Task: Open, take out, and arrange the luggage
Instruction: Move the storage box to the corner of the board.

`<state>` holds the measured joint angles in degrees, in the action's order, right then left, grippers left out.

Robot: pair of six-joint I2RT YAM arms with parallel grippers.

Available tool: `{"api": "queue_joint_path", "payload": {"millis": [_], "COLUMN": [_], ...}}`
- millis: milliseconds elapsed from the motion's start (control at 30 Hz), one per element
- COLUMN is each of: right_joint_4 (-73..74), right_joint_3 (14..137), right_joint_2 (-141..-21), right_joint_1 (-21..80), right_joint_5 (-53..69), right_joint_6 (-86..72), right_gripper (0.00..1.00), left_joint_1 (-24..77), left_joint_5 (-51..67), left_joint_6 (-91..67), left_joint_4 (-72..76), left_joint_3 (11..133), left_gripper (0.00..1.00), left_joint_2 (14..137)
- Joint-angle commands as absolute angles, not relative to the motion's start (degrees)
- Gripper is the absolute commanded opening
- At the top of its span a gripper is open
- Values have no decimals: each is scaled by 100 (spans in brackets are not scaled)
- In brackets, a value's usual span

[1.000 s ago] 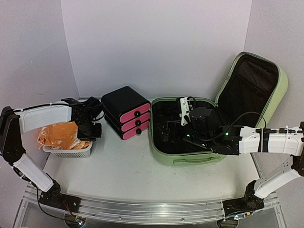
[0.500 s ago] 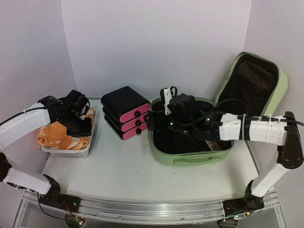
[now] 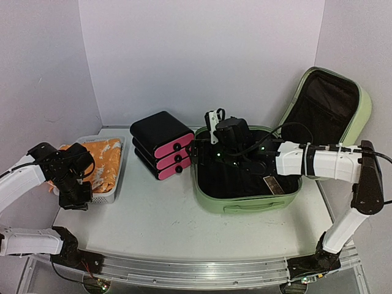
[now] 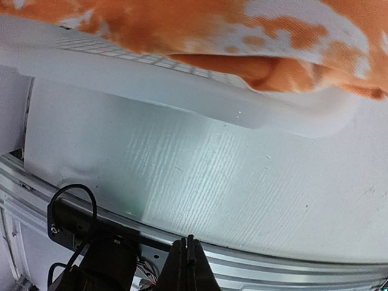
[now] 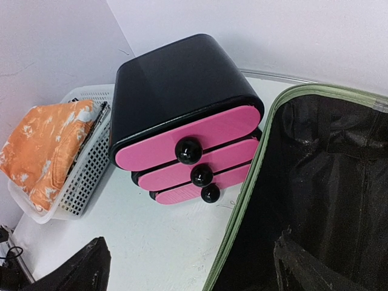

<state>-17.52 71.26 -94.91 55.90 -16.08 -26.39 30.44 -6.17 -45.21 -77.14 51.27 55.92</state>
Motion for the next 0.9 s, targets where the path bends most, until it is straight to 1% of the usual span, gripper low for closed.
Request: {"api": "queue_joint_path", "payload": {"millis": [0,200,333,433,533,767,867], "right_joint_4": [-1837,-1837,-1841,-1837,-1837,-1828,-1828], "right_joint_3": [7169,6927,6805,6793,6762,6689,6695], "right_joint_2": [-9376,-9024,-8898,-8887,-8824,-8719,-8750], "right_joint_1": [5583,5577,5557,5561,5561,5542,5532], "right_joint_5": [-1652,-1815,-1867,-1813,-1772,-1835,-1853], "right_joint_6": [-2587,-2575,-2597,-2584,-2589,-2566,-2553], "right_gripper": [93,93,94,93,93,93,94], "left_joint_1": [2514,1508,844,658,529,183,105], "left_joint_5": [-879,-181,-104,-223,-717,-709,-643], "left_joint_6": [-5089,-5445,-6452,-7134,-7457,-7138,-7110], "left_joint_4": [-7459,-6346,-5520,-4817,-4696,-3758,-2929], "left_joint_3": [4992,4587,4047,3615,3628,3984,3924], "left_gripper": [0,0,0,0,0,0,0], "left_joint_2": [5566,5925,5798,5609,5667,6344,6559]}}
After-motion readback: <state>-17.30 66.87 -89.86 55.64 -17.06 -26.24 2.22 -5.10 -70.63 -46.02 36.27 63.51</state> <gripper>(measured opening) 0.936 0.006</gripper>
